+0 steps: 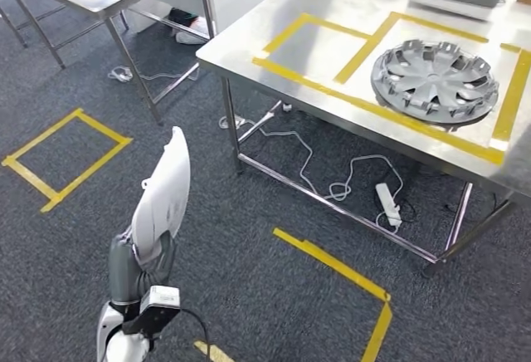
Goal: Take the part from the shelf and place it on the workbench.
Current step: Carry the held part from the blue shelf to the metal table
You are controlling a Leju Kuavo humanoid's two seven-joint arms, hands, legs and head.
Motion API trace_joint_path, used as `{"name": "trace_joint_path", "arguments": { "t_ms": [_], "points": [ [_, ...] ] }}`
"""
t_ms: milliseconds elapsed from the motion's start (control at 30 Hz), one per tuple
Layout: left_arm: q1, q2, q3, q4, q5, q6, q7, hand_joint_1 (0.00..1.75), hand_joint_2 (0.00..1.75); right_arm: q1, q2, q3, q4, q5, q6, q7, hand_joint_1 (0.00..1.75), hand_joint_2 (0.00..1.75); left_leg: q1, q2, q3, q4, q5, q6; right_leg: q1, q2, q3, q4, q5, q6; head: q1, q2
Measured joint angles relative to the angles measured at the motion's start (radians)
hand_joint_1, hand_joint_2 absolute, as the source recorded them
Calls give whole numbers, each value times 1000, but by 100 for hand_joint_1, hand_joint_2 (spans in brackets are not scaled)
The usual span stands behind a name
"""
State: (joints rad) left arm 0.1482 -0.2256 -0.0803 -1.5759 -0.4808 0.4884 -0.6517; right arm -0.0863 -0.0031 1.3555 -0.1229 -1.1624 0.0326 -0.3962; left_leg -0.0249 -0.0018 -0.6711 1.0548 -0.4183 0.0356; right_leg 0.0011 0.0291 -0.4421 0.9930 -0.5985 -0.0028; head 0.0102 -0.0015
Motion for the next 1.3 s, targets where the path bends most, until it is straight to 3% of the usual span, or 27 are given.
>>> {"name": "trace_joint_path", "arguments": {
  "t_ms": [100, 133, 200, 233, 300, 333, 367, 400, 433, 500, 533, 567, 633, 700, 733, 800, 833, 867, 900, 967, 1033, 1100, 1167, 1233, 1300],
  "points": [
    [-9, -7, 6, 1, 0, 6, 1, 175, 175, -1, 3, 5, 0, 6, -2, 1, 0, 175, -1, -3, 27, -36, 5, 9, -1, -3, 12, 12, 16, 18, -2, 0],
    [-12, -10, 7, 1, 0, 8, 1, 175, 175, -3, 3, 8, 0, 9, -3, 0, 0, 175, 2, -4, 41, -47, 1, 13, -1, -7, -3, 48, 30, 23, -1, 0],
    [-17, -13, 10, 2, -1, 12, 1, 175, 175, -8, 3, 14, 0, 15, -4, -1, 0, 175, 6, -3, 68, -58, -13, 17, -2, -15, -77, 156, 32, 29, 1, 0],
    [-20, -14, 10, 3, -1, 13, 1, 175, 175, -10, 3, 16, 0, 18, -5, -1, 0, 175, 6, -3, 79, -59, -24, 19, -4, -17, -122, 210, 10, 32, 1, 0],
    [-22, -14, 11, 7, -3, 13, -2, 175, 175, -7, 3, 21, 0, 21, -8, -1, 0, 175, 7, -3, 107, -59, -50, 18, -8, -19, -195, 263, -65, 39, 1, 0],
    [-23, -14, 12, 9, -4, 13, -3, 175, 175, -6, 3, 23, 0, 23, -9, -1, 0, 175, 8, -3, 125, -59, -64, 17, -11, -19, -216, 255, -92, 44, 1, 0],
    [-24, -14, 12, 11, -5, 13, -4, 175, 175, -5, 3, 25, 0, 24, -10, -1, 0, 175, 10, -3, 146, -59, -80, 14, -14, -21, -226, 226, -95, 50, 1, 0],
    [-26, -14, 11, 14, -7, 13, -5, 175, 175, -5, 3, 26, 0, 25, -11, -1, 0, 175, 11, -1, 167, -59, -96, 11, -18, -24, -226, 178, -61, 55, 1, 0],
    [-27, -14, 11, 17, -8, 13, -5, 175, 175, -4, 4, 28, 0, 25, -11, -1, 0, 175, 12, 1, 186, -58, -114, 6, -20, -37, -224, 125, 10, 58, 1, 0],
    [-32, -14, 9, 23, -11, 13, -6, 175, 175, -6, 7, 32, -1, 26, -13, 0, 0, 175, 12, 6, 215, -55, -145, -5, -18, -61, -214, 58, 123, 47, 0, 0],
    [-34, -14, 7, 25, -11, 13, -6, 175, 175, -7, 9, 35, -1, 27, -14, 0, 0, 175, 13, 10, 225, -54, -154, -13, -14, -65, -209, 49, 149, 36, -1, 0],
    [-37, -14, 6, 26, -12, 14, -6, 175, 175, -11, 9, 37, -1, 28, -15, 0, 0, 175, 16, 13, 231, -49, -156, -20, -10, -59, -201, 47, 140, 25, -1, 0],
    [-46, -14, 2, 27, -12, 14, -8, 175, 175, -15, 9, 41, -1, 29, -18, 0, 0, 175, 21, 16, 220, -11, -144, -32, -9, -39, -180, 39, 135, 9, -2, 0],
    [-53, -14, 0, 28, -13, 14, -9, 175, 175, -17, 9, 42, -1, 30, -20, 0, 0, 175, 25, 13, 163, 88, -134, -41, -12, -24, -157, 30, 125, -2, -4, 0],
    [-55, -14, 0, 29, -13, 14, -10, 175, 175, -17, 9, 43, -1, 30, -20, -1, 0, 175, 27, 12, 121, 148, -146, -44, -12, -17, -146, 28, 117, -6, -5, 0],
    [-56, -13, -1, 30, -13, 14, -10, 175, 175, -15, 9, 43, -1, 31, -19, -1, 0, 175, 29, 11, 40, 234, -211, -48, -12, 1, -125, 26, 99, -8, -6, 0],
    [-56, -13, -1, 31, -13, 14, -10, 175, 175, -13, 9, 44, -1, 31, -19, -1, 0, 175, 29, 11, 12, 246, -240, -48, -12, 12, -111, 26, 88, -7, -6, 0],
    [-56, -12, -1, 32, -13, 14, -10, 175, 175, -12, 9, 44, -1, 31, -19, -1, 0, 175, 29, 10, -3, 233, -249, -47, -12, 23, -96, 26, 77, -6, -6, 0],
    [-56, -12, -1, 32, -13, 14, -10, 175, 175, -11, 9, 45, -1, 31, -19, -1, 0, 175, 29, 6, -8, 197, -229, -46, -13, 34, -80, 26, 65, -4, -6, 0],
    [-56, -12, -1, 34, -14, 13, -10, 175, 175, -11, 10, 46, -2, 31, -19, 0, 0, 175, 29, -25, -8, 87, -116, -42, -13, 56, -58, 27, 43, 3, -8, 0],
    [-56, -10, -1, 39, -17, 11, -10, 175, 175, -12, 11, 47, -2, 31, -18, 0, 0, 175, 28, -58, -8, 18, -30, -33, -11, 77, -50, 28, 22, 15, -10, 0],
    [-63, -10, -5, 43, -23, 7, -10, 175, 175, -12, 11, 49, -2, 31, -17, 0, 0, 175, 29, -54, 0, 10, -19, -22, -9, 89, -45, 37, 17, 25, -10, 0],
    [-75, -11, -11, 46, -30, 4, -10, 175, 175, -13, 9, 50, -2, 31, -17, -1, 0, 175, 30, -35, 15, 5, -18, -11, -7, 56, -57, 76, 20, 34, -6, 0],
    [-81, -12, -18, 50, -41, 0, -6, 175, 175, -19, 8, 51, -2, 31, -18, -1, 0, 175, 28, -14, 26, 3, -26, 1, -5, 3, -116, 166, -5, 42, -3, 0],
    [-84, -12, -25, 58, -57, -4, 1, 175, 175, -21, 8, 52, -2, 31, -19, -1, 0, 175, 24, 7, 34, 3, -38, 9, -4, -19, -194, 264, -58, 46, -3, 0]
  ]
}}
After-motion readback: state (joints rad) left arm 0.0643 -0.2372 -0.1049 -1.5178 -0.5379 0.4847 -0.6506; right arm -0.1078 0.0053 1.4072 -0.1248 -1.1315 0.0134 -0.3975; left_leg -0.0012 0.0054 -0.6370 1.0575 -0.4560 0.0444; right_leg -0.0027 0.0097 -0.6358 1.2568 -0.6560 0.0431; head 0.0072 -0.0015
